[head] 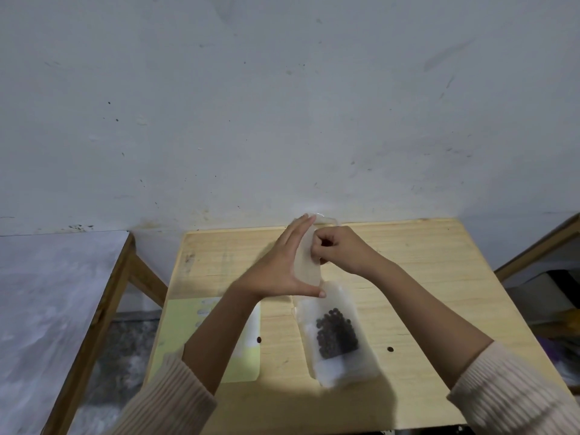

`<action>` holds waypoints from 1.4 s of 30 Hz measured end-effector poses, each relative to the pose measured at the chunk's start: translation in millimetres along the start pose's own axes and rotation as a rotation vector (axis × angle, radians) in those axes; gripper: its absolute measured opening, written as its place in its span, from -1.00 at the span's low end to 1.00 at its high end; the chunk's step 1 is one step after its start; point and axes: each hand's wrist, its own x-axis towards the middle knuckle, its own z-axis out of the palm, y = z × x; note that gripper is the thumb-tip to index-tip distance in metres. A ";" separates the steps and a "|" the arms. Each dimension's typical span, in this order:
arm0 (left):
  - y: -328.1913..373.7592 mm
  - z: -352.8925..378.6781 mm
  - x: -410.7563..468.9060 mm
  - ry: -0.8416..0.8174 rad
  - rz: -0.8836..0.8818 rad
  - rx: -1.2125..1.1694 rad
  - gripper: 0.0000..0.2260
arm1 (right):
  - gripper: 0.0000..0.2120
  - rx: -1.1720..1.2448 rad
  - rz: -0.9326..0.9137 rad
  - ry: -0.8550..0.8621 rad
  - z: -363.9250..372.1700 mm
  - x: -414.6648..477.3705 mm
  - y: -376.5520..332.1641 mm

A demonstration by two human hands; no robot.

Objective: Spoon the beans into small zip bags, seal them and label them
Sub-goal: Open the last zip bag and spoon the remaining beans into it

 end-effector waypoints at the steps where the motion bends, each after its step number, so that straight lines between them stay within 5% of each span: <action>1: -0.5 1.0 0.7 0.021 0.000 -0.002 0.10 | -0.85 -0.006 0.003 0.001 0.2 0.8 0.1; 9: -6.9 10.5 1.0 0.277 0.043 0.058 -0.14 | -0.75 -0.142 0.017 0.300 2.1 0.7 2.0; 16: -6.6 16.2 4.1 0.288 0.026 0.160 0.11 | -0.74 -0.178 -0.003 0.342 12.5 -0.6 -2.5; 21: -10.9 14.6 2.4 0.354 0.071 0.195 -0.03 | -0.86 -0.119 -0.018 0.412 12.6 -1.7 1.7; 26: -11.2 19.2 -0.4 0.459 0.074 0.226 -0.12 | -0.66 -0.059 -0.057 0.401 17.2 -2.6 -4.3; 32: -17.8 23.6 1.7 0.554 0.029 0.223 -0.19 | -0.77 0.037 -0.004 0.309 15.1 -3.0 -9.1; 34: -16.1 26.7 3.5 0.544 0.031 0.241 -0.19 | -0.86 -0.013 0.066 0.202 13.2 -2.0 -11.1; 42: -25.7 29.1 11.4 0.374 0.040 0.267 -0.06 | -0.53 -0.146 0.084 0.150 7.8 13.2 5.6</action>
